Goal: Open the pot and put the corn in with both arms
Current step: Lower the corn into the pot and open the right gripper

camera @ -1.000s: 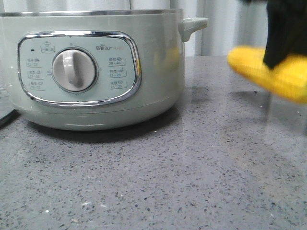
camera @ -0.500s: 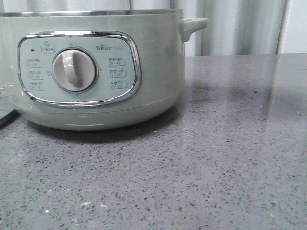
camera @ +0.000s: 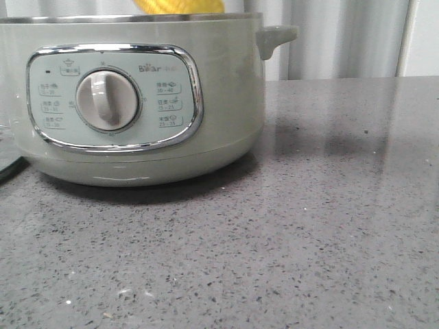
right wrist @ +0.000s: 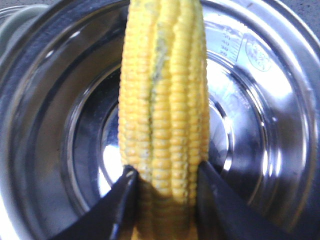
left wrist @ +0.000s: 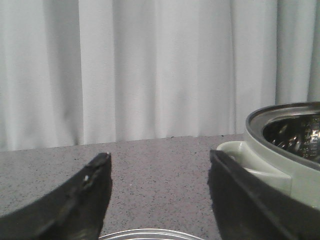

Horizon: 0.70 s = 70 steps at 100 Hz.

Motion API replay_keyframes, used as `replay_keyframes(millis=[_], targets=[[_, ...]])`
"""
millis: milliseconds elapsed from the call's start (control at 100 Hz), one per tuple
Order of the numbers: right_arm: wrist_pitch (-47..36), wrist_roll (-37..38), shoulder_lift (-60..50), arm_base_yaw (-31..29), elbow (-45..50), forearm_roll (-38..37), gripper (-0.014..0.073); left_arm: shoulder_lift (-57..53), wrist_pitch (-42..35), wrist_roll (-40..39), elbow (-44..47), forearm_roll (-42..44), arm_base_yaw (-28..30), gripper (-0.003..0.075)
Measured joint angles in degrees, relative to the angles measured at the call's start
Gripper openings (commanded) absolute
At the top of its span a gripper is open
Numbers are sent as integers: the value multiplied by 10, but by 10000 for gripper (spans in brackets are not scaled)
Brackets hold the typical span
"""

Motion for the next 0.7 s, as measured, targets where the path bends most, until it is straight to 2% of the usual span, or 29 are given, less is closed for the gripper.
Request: replay_keyframes(millis=[250,530,700], targets=[[-16,0,24,0,0,2,344,0,0,0,0,1,0,379],[-37,0,24,0,-1,6,346,0,0,-2,0,1,0,378],[-27,0,24,0,-1,6,321,-12,0,-41,0,27,-12,360]])
